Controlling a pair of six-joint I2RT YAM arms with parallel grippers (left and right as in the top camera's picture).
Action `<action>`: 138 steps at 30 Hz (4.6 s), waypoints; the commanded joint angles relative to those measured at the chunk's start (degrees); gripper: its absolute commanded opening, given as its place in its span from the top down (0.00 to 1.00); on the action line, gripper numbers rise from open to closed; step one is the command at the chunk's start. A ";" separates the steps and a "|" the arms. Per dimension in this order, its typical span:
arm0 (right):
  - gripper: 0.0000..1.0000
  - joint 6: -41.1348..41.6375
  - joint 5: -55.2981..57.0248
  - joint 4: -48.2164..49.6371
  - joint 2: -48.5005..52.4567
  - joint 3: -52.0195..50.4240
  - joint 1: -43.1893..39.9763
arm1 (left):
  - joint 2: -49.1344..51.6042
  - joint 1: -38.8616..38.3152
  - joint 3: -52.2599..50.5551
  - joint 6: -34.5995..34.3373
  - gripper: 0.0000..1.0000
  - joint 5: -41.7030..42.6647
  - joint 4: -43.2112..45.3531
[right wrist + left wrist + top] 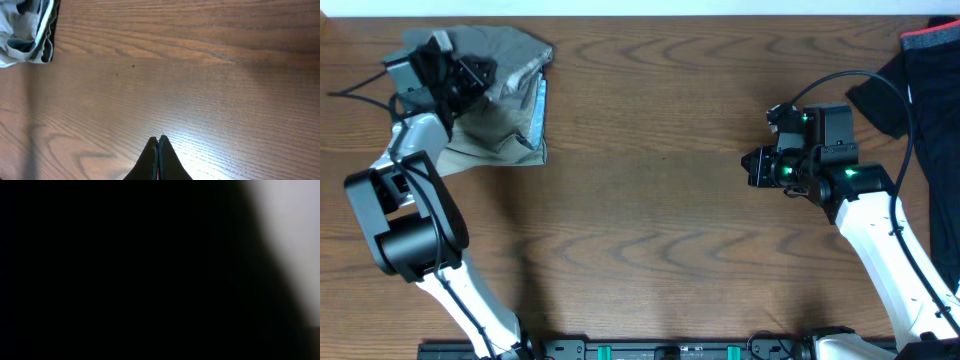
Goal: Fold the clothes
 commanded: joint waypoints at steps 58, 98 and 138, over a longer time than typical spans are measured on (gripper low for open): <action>0.98 -3.28 -0.33 2.51 -0.24 0.15 -0.26 | -9.29 -3.76 -0.04 24.68 0.94 -22.93 -52.87; 0.01 -3.48 2.08 11.39 -8.85 0.13 -0.22 | -63.19 -18.93 0.26 37.38 0.02 -34.67 -73.24; 0.01 -3.48 2.27 8.26 -8.79 0.13 -0.22 | -100.35 -18.93 -49.03 34.93 0.02 -34.23 -24.98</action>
